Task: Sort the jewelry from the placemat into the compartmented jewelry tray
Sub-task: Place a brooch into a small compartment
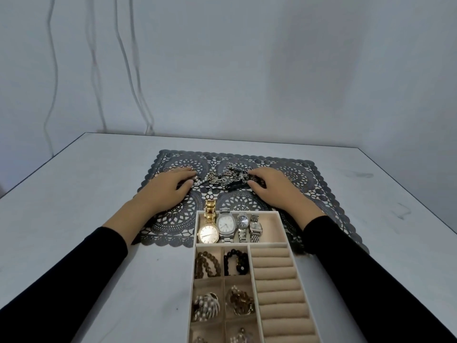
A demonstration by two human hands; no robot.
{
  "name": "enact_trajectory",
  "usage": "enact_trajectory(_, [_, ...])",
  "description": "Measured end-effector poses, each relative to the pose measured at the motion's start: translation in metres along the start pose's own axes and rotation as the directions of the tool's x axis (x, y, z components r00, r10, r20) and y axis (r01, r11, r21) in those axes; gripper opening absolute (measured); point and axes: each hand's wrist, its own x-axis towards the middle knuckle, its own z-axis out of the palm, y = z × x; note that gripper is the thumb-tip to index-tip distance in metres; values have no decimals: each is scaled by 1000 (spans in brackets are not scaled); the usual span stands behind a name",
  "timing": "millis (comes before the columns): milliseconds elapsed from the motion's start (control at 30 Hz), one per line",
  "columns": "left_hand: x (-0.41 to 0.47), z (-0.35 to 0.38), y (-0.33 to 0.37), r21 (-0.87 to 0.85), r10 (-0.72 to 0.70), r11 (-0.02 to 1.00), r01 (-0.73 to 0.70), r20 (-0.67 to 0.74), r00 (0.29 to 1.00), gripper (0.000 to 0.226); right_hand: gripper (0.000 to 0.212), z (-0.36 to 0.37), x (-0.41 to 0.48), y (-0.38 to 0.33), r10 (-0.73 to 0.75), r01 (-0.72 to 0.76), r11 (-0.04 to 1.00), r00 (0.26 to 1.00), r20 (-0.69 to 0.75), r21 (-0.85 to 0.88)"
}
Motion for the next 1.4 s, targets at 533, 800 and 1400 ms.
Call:
enact_trajectory(533, [14, 0, 8, -61, 97, 993, -103, -93, 991, 31, 31, 1, 38, -40, -233, 223, 953, 972, 27, 208])
enact_trajectory(800, [17, 0, -3, -52, 99, 993, -109, -168, 981, 28, 24, 7, 45, -35, -281, 258, 935, 958, 62, 244])
enact_trajectory(1400, [25, 3, -11, -7, 189, 981, -192, -143, 972, 28, 16, 10, 56, -39, -356, 328, 911, 932, 73, 252])
